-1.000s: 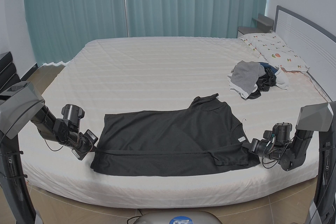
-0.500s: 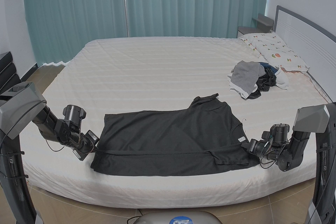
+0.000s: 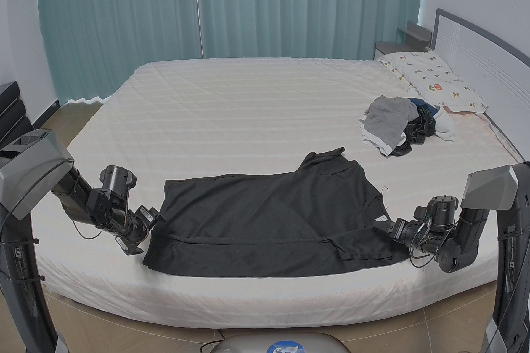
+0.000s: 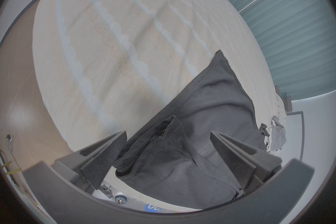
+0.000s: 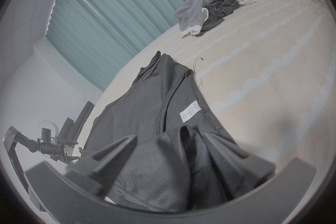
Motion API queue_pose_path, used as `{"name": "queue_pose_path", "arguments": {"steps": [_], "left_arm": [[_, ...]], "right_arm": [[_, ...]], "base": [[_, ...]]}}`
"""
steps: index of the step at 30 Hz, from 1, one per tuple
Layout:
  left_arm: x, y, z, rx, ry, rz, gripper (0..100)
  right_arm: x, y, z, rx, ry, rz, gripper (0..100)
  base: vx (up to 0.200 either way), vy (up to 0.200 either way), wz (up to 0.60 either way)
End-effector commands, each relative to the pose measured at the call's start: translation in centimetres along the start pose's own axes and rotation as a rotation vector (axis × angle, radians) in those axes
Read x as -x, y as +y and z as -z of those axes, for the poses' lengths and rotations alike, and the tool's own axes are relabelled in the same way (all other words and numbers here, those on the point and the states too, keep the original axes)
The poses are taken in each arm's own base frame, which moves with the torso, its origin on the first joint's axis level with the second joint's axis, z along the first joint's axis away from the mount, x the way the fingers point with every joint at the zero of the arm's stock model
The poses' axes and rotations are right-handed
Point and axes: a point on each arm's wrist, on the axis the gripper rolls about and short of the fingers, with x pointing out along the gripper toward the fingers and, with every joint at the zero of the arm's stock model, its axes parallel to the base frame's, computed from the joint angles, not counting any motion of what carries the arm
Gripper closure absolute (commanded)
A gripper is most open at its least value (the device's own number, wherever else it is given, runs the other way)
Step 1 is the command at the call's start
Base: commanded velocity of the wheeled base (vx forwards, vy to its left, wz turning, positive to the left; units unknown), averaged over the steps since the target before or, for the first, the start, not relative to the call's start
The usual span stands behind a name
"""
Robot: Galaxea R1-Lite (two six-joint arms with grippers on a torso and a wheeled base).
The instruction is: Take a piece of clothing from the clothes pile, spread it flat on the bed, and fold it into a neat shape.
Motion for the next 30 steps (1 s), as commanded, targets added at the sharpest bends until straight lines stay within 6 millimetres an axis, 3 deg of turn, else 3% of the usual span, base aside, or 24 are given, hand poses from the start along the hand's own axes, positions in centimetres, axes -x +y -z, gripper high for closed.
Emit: {"name": "queue_pose_path", "arguments": {"steps": [1, 10, 21, 25, 30], "left_arm": [[0.2, 0.1, 0.1, 0.004, 0.002, 0.001, 0], [1.1, 0.5, 0.2, 0.101, 0.012, 0.009, 0], [2.8, 2.2, 1.2, 0.119, -0.025, 0.103, 0], [3.1, 2.7, 0.8, 0.144, -0.034, 0.103, 0], [3.7, 3.1, 0.1, 0.191, -0.019, 0.131, 0]], "right_arm": [[0.6, 0.1, -0.1, -0.034, -0.013, -0.004, 0], [3.1, -0.3, -0.7, -0.124, -0.056, 0.004, 0], [3.7, -0.7, -0.6, -0.148, -0.057, 0.020, 0], [3.8, -0.7, -0.5, -0.151, -0.054, 0.022, 0], [5.4, -0.5, 0.4, -0.195, -0.031, 0.041, 0]], "base": [[0.000, 0.000, 0.00], [0.000, 0.000, 0.00], [0.000, 0.000, 0.00], [0.000, 0.000, 0.00], [0.000, 0.000, 0.00]]}}
